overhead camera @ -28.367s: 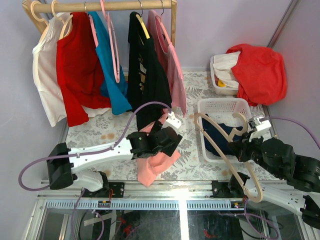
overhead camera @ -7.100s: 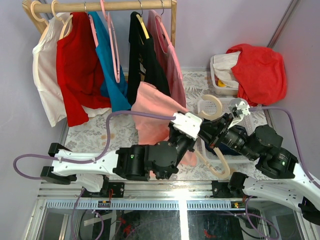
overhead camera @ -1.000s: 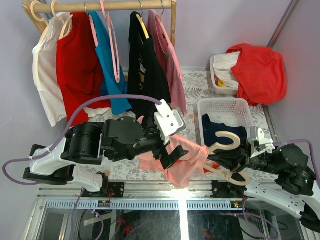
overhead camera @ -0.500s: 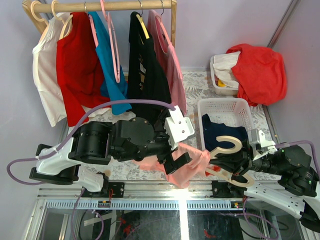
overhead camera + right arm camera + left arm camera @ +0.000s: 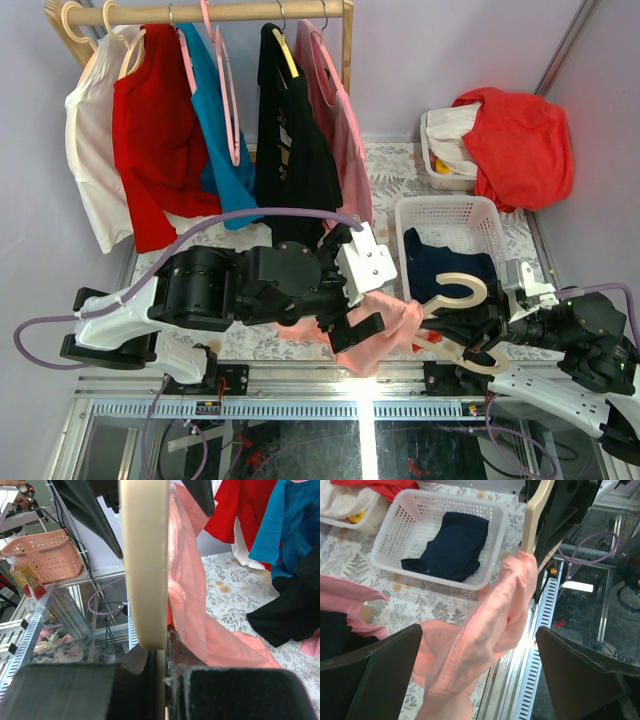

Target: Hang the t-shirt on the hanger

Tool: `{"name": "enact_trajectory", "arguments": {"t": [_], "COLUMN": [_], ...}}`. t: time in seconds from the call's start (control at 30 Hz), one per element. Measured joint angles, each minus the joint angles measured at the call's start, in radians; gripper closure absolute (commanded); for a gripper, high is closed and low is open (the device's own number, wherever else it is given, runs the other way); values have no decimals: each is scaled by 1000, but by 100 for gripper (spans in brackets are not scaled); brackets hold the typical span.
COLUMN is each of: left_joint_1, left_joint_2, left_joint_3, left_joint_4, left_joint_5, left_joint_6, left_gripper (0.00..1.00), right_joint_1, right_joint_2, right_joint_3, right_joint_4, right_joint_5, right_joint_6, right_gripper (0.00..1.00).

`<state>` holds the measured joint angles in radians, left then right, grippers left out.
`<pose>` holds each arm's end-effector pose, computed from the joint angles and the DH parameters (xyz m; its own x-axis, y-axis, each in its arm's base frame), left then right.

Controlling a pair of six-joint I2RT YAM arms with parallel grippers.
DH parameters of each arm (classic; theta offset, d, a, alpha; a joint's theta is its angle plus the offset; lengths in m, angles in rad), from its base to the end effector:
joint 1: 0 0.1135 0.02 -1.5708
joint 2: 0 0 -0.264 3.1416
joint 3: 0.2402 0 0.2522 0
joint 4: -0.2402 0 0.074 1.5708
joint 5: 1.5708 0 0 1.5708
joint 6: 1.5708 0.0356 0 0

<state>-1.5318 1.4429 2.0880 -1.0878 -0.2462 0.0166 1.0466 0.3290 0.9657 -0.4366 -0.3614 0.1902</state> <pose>0.0182 -0.2435 0.5241 -0.0007 0.4323 -0.9017 0.9607 0.2507 0.1194 0.0074 0.0380 0.4140 -0.0882 0.2008 -0.9757 -0.9843 0.1326 0.1163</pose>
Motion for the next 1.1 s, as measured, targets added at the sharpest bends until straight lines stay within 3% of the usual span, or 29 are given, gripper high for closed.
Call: {"name": "enact_trajectory", "arguments": {"t": [0.3,0.4,0.5,0.67,0.97,1.1], "left_joint_1": [2,7,11,24,55,55], "left_joint_2": [10,10,11,11,13,13], "left_joint_3": [-39,-49,-57,-61,-67,-67], "left_joint_4": [1,2,2,3,10,2], "left_joint_5": [31,47,61,77,118,156], "left_joint_6": [0,0,1,5,16,21], "left_gripper": [15,21,35,40,71,90], "right_joint_1": [0,0,0,0,0,0], "right_joint_2": [-8,-8,-8,-8,-7,-3], "right_joint_3": [0,0,0,0,0,0], "right_joint_4": [0,1,1,1,3,0], "right_joint_5": [-2,-7,-14,-26,-35,-42], "right_joint_6": [0,0,0,0,0,-5], "right_gripper": [100,100,100,100,100,100]}}
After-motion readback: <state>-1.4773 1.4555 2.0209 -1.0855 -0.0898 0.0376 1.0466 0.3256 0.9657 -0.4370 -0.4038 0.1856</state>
